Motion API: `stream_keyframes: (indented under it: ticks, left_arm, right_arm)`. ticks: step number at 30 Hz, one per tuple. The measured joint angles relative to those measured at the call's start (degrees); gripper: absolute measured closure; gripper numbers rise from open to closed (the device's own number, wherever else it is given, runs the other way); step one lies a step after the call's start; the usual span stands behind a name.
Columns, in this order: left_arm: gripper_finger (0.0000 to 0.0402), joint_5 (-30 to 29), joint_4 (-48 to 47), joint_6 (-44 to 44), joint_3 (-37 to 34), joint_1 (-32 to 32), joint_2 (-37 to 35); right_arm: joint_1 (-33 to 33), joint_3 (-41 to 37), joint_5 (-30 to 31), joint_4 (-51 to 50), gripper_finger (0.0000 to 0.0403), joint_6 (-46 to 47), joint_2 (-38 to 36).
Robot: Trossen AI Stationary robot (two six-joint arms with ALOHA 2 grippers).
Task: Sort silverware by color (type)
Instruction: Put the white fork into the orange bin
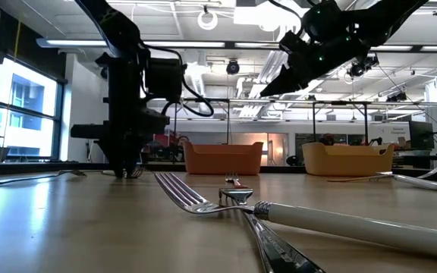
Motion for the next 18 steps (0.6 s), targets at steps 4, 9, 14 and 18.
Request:
stream_keyframes:
  ticks: [4,9,14,18]
  left_arm:
    - [0.0300,0.1,0.1,-0.1,0.0,0.0,0.0]
    - [0.0336,2.5,-0.3,-1.5,0.0,1.2,0.1]
    - [0.0361,6.4,-0.6,-4.1,-0.1,3.3,0.1]
    - [0.0371,6.6,-0.9,-3.8,0.0,4.0,0.1]
  right_arm:
    - [0.0,0.0,0.0,-0.3,0.0403,0.0,0.0]
    - [0.0,0.0,0.0,-0.3,0.0403,0.0,0.0]
    - [0.0,0.0,0.0,-0.3,0.0403,0.0,0.0]
    - [0.0,0.0,0.0,-0.2,0.0403,0.0,0.0]
